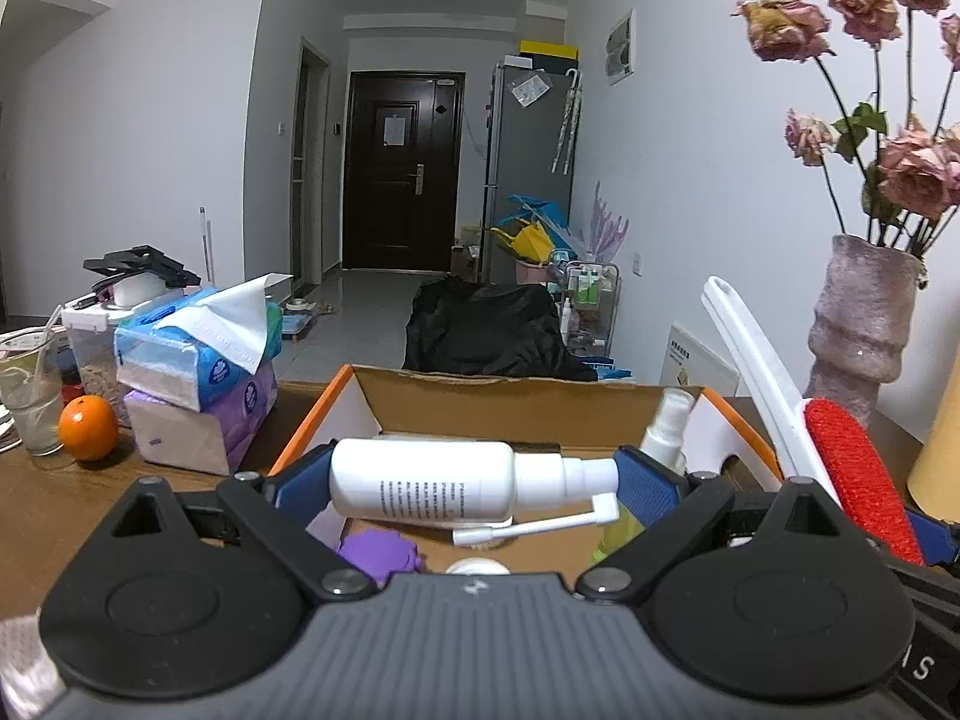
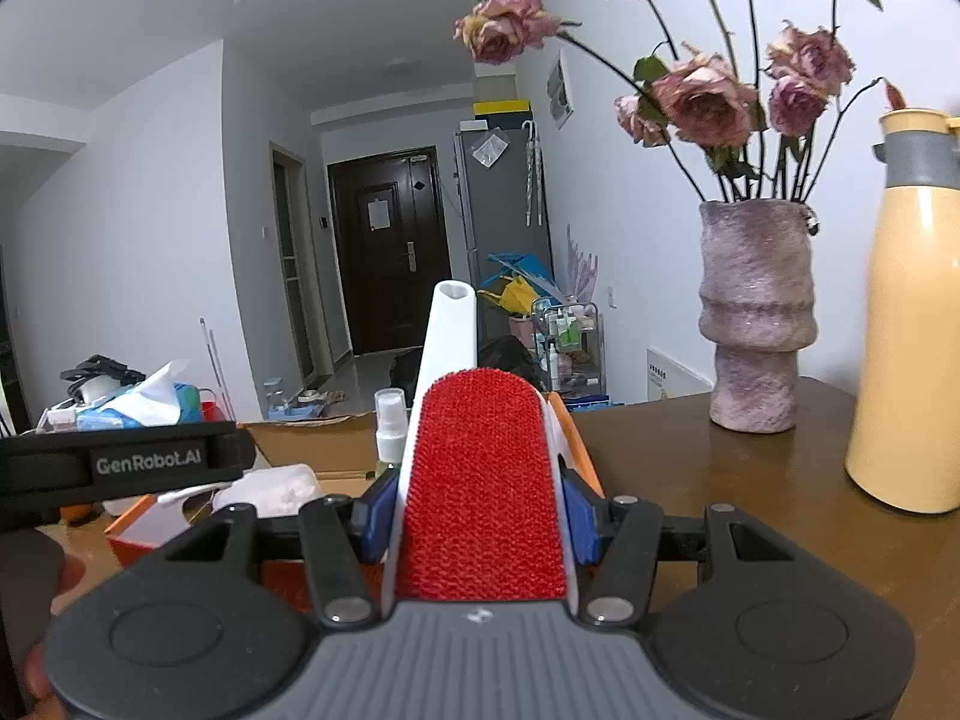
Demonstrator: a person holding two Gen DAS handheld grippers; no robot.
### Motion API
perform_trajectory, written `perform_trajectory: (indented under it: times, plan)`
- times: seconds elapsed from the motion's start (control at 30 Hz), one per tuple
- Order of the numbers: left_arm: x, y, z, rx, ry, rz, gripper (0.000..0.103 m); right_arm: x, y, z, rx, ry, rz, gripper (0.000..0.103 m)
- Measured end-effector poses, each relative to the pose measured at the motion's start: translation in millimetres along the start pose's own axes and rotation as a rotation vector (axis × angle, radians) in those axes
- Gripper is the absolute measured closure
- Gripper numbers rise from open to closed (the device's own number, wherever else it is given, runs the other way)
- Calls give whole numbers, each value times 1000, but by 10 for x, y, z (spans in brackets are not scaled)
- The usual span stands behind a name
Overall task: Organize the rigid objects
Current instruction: 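Carry the white tube and lint brush with both grippers over the cardboard box, then open both grippers to drop the white tube and lint brush into the box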
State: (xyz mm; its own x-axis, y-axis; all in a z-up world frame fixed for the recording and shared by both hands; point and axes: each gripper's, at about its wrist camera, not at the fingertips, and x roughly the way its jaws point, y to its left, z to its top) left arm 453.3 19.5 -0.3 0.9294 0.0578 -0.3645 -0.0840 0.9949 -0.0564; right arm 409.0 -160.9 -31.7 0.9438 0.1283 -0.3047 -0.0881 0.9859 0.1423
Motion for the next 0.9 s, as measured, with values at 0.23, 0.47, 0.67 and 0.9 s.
perform_trajectory:
  times: [0.23, 0.47, 0.67, 0.9]
  plan:
    - [328, 21, 70, -8, 9, 7, 4, 393, 20, 108, 3, -4, 3, 48]
    - [644, 24, 94, 17, 24, 33, 4, 785, 14, 187, 0, -1, -5, 48]
    - [806, 39, 118, 38, 50, 33, 4, 1015, 26, 199, -32, 26, 3, 48]
    - [818, 92, 104, 43, 73, 19, 0, 1137, -60, 204, -28, 92, -10, 13]
